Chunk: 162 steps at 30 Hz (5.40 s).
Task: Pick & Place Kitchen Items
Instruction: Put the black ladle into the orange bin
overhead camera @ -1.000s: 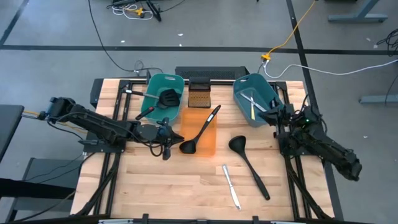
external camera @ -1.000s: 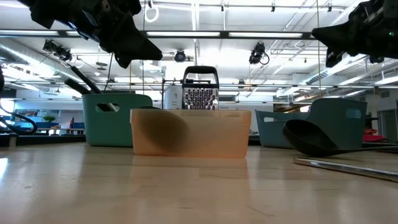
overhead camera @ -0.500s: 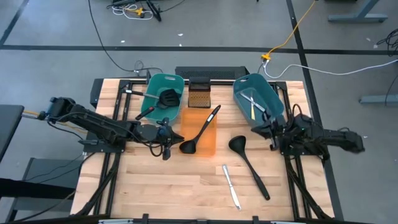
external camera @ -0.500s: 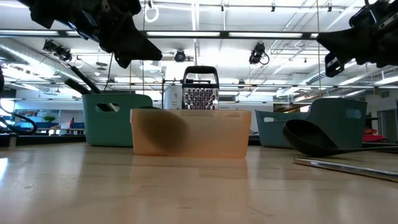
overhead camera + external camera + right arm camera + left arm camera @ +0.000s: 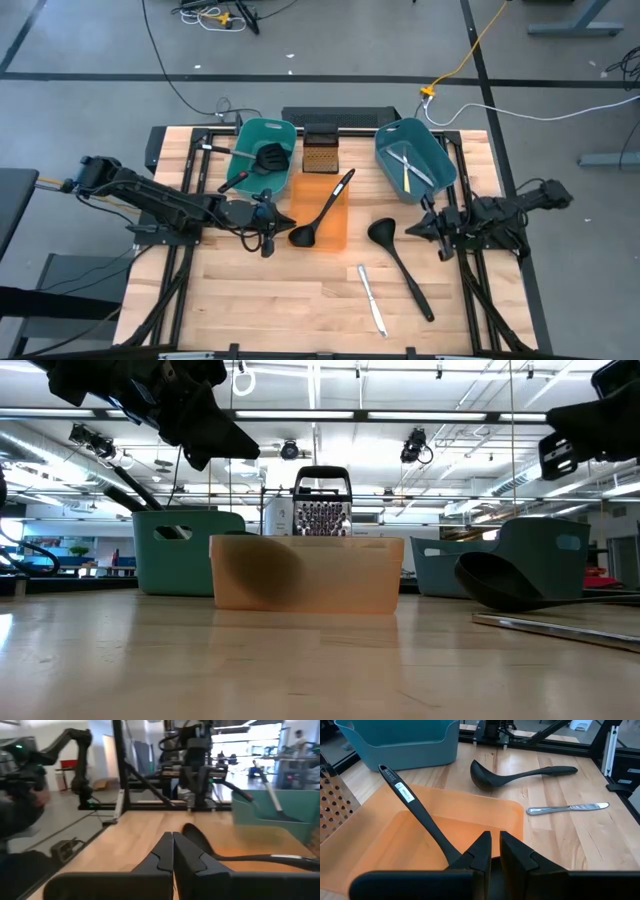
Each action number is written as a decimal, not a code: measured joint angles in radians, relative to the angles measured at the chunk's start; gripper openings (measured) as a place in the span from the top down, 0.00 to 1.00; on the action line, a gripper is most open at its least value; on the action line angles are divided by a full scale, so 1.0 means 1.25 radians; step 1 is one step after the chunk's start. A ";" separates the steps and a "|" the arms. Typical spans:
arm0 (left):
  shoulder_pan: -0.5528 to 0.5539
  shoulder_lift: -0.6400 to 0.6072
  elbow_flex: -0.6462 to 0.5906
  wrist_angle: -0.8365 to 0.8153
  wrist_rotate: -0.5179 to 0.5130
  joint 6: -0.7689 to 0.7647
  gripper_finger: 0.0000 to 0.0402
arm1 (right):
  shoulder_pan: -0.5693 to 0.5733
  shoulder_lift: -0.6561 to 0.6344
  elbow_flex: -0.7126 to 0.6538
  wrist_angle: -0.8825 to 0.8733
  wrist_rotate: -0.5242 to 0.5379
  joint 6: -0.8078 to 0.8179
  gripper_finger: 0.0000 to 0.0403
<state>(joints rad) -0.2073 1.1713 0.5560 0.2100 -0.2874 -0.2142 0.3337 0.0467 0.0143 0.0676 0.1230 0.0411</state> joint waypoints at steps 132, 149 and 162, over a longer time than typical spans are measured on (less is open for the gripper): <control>0.092 1.037 1.258 -0.660 0.054 0.916 0.48 | 0.183 0.034 0.001 0.108 0.496 -0.010 0.96; 0.073 1.089 1.255 -0.644 -0.047 0.965 0.56 | 0.183 0.034 0.001 0.108 0.496 -0.003 0.96; 0.094 1.092 1.254 -0.622 -0.072 0.992 0.82 | 0.183 0.034 0.001 0.113 0.496 -0.015 0.96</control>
<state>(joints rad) -0.0899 2.5359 2.1239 -0.5678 -0.3779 1.0260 0.5629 0.0898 0.0158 0.2092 0.7430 0.0227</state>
